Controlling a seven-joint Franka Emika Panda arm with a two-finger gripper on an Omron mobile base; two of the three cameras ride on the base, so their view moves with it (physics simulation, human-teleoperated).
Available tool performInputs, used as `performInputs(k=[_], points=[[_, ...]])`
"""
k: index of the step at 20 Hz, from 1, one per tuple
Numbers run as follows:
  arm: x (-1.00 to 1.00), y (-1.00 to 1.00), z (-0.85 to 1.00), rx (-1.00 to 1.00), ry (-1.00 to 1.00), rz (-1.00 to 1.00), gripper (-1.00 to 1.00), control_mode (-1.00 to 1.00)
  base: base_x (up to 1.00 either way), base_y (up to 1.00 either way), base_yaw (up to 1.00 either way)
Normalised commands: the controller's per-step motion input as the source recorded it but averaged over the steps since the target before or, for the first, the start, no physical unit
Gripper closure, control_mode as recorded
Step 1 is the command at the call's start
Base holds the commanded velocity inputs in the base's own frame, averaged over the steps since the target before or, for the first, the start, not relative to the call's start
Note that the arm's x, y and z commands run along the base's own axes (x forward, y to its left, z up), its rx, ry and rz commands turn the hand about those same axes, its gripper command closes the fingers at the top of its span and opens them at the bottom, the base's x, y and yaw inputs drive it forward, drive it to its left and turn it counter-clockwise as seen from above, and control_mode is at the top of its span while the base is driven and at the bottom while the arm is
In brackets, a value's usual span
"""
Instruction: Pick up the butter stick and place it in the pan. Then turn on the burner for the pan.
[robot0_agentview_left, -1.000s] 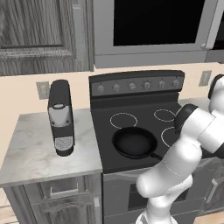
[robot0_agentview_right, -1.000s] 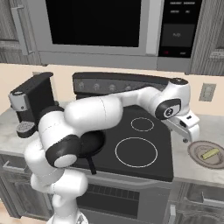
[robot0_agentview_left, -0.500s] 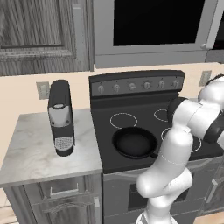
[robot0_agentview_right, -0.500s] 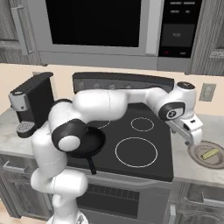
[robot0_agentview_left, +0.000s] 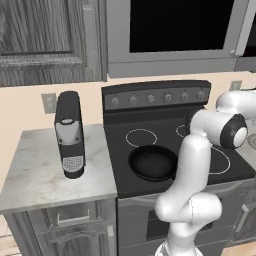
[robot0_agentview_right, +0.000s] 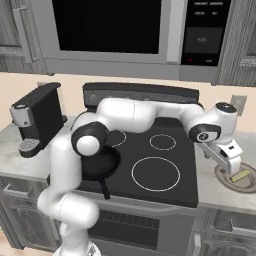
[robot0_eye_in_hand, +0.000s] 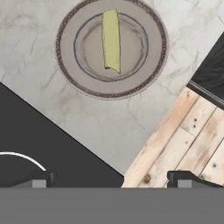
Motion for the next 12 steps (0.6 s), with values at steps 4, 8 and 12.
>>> performInputs(k=[4, 8, 12], points=[[0.15, -0.39, -0.01, 0.03, 0.00, 0.00, -1.00, -1.00, 0.00, 0.00, 0.00], [0.29, -0.28, -0.09, 0.01, 0.00, 0.01, -1.00, -1.00, 0.00, 0.00, 0.00], [0.29, -0.26, -0.17, 0.01, 0.00, 0.03, -1.00, -1.00, 0.00, 0.00, 0.00]])
